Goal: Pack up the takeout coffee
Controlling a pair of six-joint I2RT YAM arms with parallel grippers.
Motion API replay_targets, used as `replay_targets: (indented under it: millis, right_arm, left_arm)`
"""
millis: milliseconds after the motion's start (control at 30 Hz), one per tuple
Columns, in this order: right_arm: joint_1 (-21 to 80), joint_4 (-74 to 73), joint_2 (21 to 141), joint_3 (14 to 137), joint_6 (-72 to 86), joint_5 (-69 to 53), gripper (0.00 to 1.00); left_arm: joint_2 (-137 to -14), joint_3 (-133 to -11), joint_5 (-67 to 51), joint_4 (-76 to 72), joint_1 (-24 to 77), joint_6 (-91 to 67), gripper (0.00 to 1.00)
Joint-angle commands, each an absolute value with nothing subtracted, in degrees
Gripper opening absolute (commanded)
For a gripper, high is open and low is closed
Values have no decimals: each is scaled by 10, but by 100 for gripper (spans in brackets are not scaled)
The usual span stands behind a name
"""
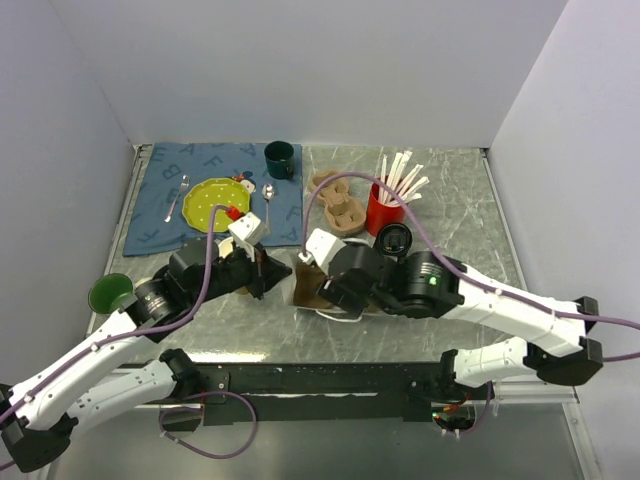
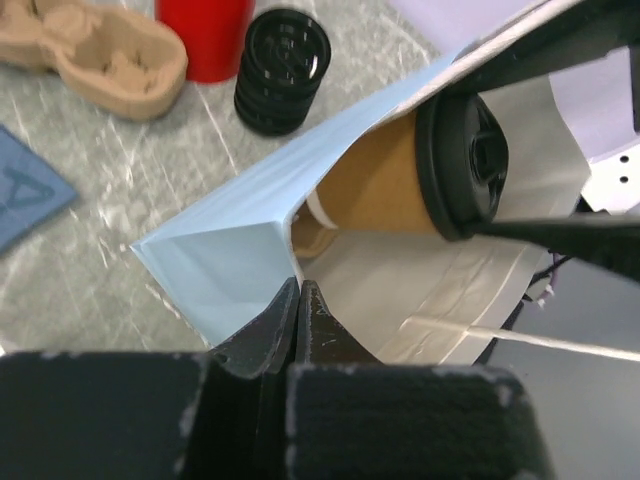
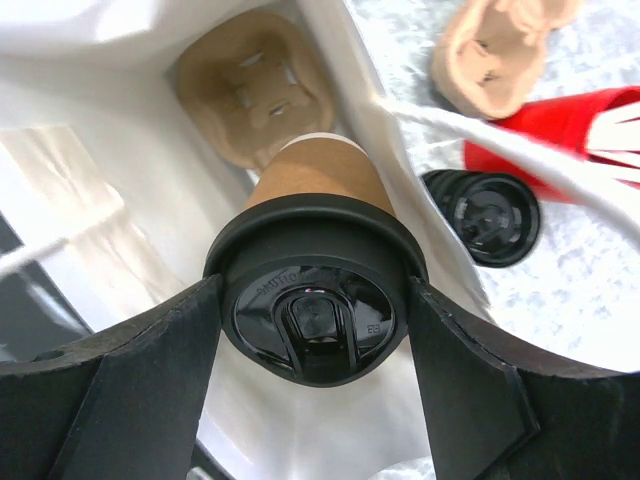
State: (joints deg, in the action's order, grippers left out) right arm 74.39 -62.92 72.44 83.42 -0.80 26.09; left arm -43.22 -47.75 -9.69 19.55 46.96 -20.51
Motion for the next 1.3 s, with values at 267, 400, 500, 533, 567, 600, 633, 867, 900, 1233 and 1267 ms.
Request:
replay_targets:
  millis: [267,400,500,533,567,600,633,867,900,1233,1267]
  right_arm:
    - [705,-531,722,806,-134,242,39]
    - [701,-501,728,779,-144,236,39]
    - [700,-486,734,765,-149,232,39]
    - [700,-476,732,757,-150,235,39]
    - [700,-466,728,736,-154,236,39]
    - [699,-460,718,725,-156,236,39]
    - [696,-454,714,717,-158,237,39]
    - [689,-432,698,670,-182,231,39]
    - [690,-426,696,665,-185,229,38]
    - [691,-368,654,591,-234,215,38]
    - [692,-373,656,591,-237,211,38]
  left_arm:
    - [-416,-454,-120,98,471,-87,1]
    - [-382,-418,-131,79,471,-105,1]
    - [-369,-405,-157,92,471,-106,1]
    - [-364,-402,-165,100,471,-105,1]
    - [-361,-401,-172,105,471,-105,1]
    - [-358,-402,-174,111,470,-107,1]
    - [-352,-403,-177,117,471,-107,1]
    - [-345,-411,-193,153,471,-100,1]
    - [-345,-413,-196,156,471,-100,1]
    - [-328,-403,-188,160,471,-109,1]
    - [-327,-403,-188,160,471,-110,1]
